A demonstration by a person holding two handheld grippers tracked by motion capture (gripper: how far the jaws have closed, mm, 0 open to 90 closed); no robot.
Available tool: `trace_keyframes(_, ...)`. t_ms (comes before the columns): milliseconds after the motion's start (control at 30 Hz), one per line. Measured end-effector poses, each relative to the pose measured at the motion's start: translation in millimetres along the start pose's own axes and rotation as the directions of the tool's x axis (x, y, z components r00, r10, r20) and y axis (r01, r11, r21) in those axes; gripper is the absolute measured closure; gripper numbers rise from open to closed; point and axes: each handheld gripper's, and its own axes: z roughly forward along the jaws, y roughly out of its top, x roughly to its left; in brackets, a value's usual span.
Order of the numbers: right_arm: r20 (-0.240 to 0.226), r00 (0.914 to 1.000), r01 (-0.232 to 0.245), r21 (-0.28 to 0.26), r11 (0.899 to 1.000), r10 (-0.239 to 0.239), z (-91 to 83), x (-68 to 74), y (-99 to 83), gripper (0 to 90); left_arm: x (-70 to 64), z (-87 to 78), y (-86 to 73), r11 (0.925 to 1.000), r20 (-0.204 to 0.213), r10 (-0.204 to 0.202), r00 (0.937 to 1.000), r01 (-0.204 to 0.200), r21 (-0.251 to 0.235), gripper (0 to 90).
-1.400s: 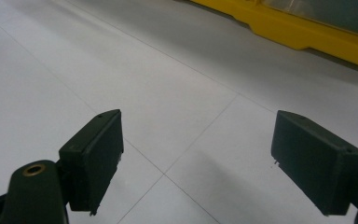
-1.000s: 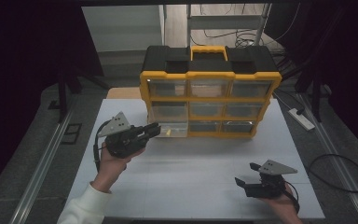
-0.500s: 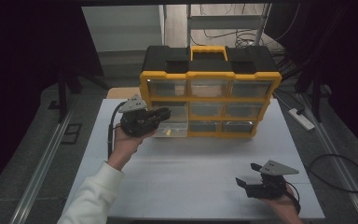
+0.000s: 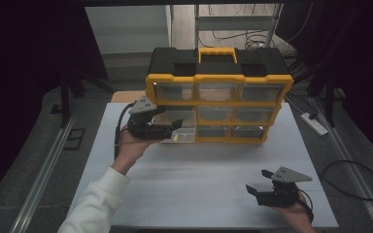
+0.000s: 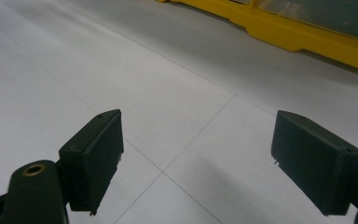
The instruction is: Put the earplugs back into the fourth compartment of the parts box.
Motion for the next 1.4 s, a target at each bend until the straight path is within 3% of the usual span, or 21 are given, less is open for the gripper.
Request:
trace_keyframes(367, 0.003, 1.0, 0.0, 0.0, 1.0, 0.0, 0.1, 0.4, 0.0, 17.8, -9.5, -33.5, -23.9, 0.9999, 0.008, 0.01, 0.9999, -0.01, 0.012, 17.6)
trace_keyframes(633, 0.005, 1.0, 0.002, -0.003, 1.0, -0.002, 0.4, -0.1, 0.8, 17.7, -14.8, -49.3, -54.4, 0.9997, 0.021, 0.012, 0.9997, -0.013, 0.022, 17.6)
trace_keyframes(767, 0.007, 1.0, -0.002, -0.005, 1.0, 0.002, -0.1, -0.8, 0.7, 17.7, -14.4, -50.5, -74.1, 0.9988, 0.023, 0.013, 0.9997, -0.014, 0.047, 17.5)
trace_keyframes(900, 0.012, 0.9999, -0.005, -0.004, 1.0, 0.005, -0.2, -1.7, 0.4, 17.7, -11.2, -47.1, -95.2, 0.9967, 0.029, -0.024, 0.9993, 0.022, 0.078, 16.8)
trace_keyframes(1067, 0.017, 0.9998, -0.008, -0.006, 1.0, 0.009, -0.2, -2.5, -0.2, 17.7, -8.5, -48.3, -118.5, 0.9956, 0.003, -0.019, 0.9998, 0.018, 0.092, 16.7)
trace_keyframes(1400, 0.018, 0.9998, -0.009, -0.008, 1.0, 0.01, 0.2, -5.3, -1.0, 17.7, -1.6, -48.7, -160.1, 0.987, -0.018, -0.065, 0.9977, 0.067, 0.146, 16.5)
